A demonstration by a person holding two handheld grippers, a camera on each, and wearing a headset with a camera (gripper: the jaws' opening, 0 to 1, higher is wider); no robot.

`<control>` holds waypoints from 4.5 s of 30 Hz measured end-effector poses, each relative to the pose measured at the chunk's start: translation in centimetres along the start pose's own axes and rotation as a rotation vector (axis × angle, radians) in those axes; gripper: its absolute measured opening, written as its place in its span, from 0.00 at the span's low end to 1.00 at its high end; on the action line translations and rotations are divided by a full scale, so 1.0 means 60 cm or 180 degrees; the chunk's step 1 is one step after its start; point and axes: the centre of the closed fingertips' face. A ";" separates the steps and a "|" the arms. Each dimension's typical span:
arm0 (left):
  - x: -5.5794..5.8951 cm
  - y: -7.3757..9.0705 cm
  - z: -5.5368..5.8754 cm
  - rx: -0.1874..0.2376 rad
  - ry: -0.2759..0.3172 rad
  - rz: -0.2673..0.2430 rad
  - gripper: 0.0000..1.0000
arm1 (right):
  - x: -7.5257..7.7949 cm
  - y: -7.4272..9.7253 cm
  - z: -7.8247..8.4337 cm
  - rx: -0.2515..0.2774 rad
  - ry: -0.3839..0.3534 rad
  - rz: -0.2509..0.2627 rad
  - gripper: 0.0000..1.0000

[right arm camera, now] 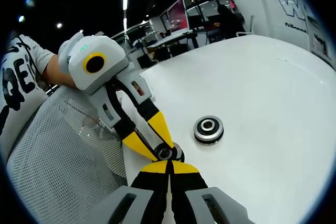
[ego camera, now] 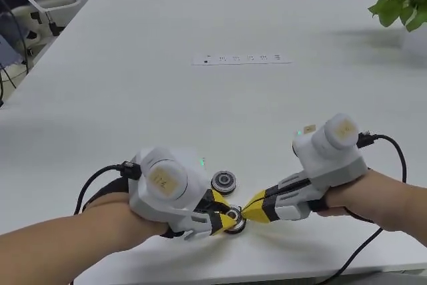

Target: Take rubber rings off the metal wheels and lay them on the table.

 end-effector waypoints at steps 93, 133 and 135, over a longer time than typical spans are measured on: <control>0.000 0.000 -0.003 0.0193 0.0022 0.0073 0.09 | -0.003 -0.002 -0.009 0.0082 0.0339 0.0067 0.00; -0.007 0.075 -0.015 0.0475 0.0379 0.0134 0.33 | 0.001 0.011 -0.025 0.0275 0.0230 0.0061 0.00; -0.007 0.083 -0.017 0.0509 0.0419 0.0113 0.35 | 0.000 0.011 -0.025 0.0277 0.0225 0.0059 0.00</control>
Point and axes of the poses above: the centre of the closed fingertips' face, and the gripper's own axes: y roughly backward along the fingers, x roughly to its right, z roughly out of its underside, and after that the axes turned 9 degrees about -x, right-handed
